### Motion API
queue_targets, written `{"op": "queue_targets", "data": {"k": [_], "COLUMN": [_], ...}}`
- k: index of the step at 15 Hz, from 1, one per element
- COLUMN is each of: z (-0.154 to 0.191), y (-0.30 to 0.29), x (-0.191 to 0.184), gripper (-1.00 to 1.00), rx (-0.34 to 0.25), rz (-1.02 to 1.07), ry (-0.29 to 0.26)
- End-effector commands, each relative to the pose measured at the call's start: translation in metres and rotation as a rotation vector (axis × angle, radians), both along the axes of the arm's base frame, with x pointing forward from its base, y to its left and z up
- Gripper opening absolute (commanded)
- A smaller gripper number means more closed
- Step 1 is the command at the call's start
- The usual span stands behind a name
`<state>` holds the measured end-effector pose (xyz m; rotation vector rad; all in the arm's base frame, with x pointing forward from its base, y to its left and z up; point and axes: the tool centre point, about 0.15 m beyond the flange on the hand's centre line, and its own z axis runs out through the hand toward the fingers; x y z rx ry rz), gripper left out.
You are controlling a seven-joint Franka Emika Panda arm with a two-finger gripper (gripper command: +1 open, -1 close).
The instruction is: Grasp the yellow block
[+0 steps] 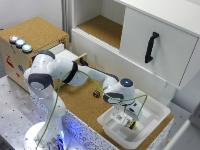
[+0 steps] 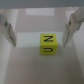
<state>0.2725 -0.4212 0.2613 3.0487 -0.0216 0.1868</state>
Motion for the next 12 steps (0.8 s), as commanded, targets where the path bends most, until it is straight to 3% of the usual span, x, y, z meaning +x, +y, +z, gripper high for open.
{"op": "queue_targets", "data": {"k": [1,8,9,12], "z": [-0.035,-0.046,-0.046,-0.043], "y": [-0.048,-0.047,-0.047,-0.042], "x": [0.034,0.049,0.049,0.047], "gripper": [1.0,1.0,-1.0,-1.0], "rx": [0.238,0.257,0.252,0.247], "rz": [0.018,0.041,0.041,0.051], "ry": [0.022,0.009,0.004,-0.004]}}
